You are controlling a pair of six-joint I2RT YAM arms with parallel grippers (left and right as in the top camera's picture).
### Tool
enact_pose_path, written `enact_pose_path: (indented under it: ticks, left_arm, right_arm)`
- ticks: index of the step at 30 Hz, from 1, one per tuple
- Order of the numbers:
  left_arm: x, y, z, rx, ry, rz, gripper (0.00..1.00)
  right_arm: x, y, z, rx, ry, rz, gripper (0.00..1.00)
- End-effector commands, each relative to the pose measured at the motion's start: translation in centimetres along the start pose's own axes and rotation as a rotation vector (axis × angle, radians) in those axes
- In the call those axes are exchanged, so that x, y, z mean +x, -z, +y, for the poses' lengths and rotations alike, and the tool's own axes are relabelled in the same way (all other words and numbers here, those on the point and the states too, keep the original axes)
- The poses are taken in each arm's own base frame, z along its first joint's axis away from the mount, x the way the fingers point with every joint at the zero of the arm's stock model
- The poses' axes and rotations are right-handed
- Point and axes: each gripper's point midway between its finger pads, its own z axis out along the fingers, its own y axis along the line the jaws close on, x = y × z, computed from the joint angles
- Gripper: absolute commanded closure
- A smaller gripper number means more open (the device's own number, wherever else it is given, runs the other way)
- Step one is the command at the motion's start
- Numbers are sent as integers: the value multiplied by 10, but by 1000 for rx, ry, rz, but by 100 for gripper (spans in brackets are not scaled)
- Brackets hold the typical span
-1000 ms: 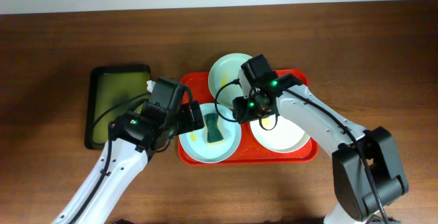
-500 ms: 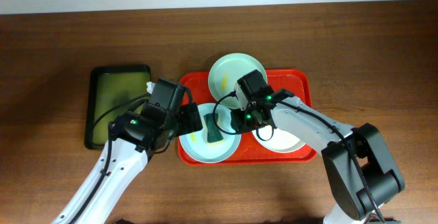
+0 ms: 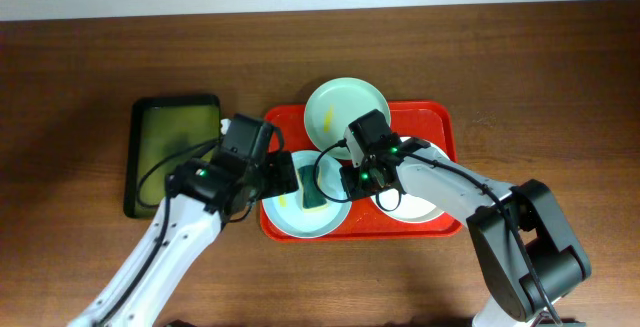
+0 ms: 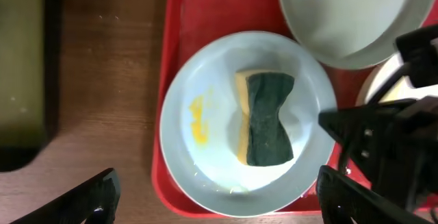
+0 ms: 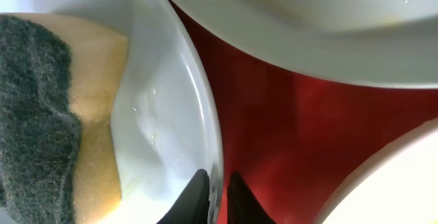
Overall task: Clean dirty plates on tray and stack at the side
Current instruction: 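Hold the blue plate with the right gripper and scrub it with the sponge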
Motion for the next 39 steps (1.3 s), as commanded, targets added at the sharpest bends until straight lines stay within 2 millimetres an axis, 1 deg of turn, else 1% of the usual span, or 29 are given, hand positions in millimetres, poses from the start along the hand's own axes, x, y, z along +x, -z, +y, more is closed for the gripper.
enact_pose_path:
  ticks: [1,3,5,9,11,13,14,15,17,18,20,23,27,33,36,39]
  left_arm:
    - [10,-27,-16,63,-49,103,9]
    - [15,-44,-31,131,-122,151,8]
    - [20,-58,-38,157,-140,183,8]
    - [23,-86,-39,142,-143,212,9]
    - [23,-94,-39,141,-143,213,11]
    - [22,-99,-39,142,-143,212,16]
    - [22,-100,-40,142,-143,213,24]
    - [23,-101,-39,140,-142,215,27]
    - [23,-101,-38,136,-141,215,45]
    - [22,-101,-37,129,-137,212,47]
    - [21,-102,-36,119,-135,207,55]
    - [21,-102,-36,116,-116,209,57]
    - [23,-102,-39,118,-119,211,55]
    - [35,-101,-55,128,-135,216,54]
    - [34,-103,-51,74,-152,186,58]
    - [32,-103,-49,52,-145,174,58]
  right_arm:
    - [5,-5,0,10,9,16,89]
    - [5,-5,0,10,9,16,89]
    - [4,-5,0,10,9,15,89]
    - [4,-5,0,10,10,14,89]
    - [4,-5,0,10,10,13,89]
    - [4,-5,0,10,10,12,89]
    - [3,-5,0,9,11,10,89]
    - [3,-5,0,9,11,10,89]
    - [3,-5,0,10,11,10,89]
    - [3,-5,0,10,11,10,89]
    - [3,-5,-1,12,11,8,89]
    - [2,-5,-1,12,12,6,89]
    - [2,-5,0,12,12,6,89]
    - [2,-5,0,12,11,6,89]
    - [3,-5,-1,12,11,8,89]
    - [3,-5,-1,13,11,9,89]
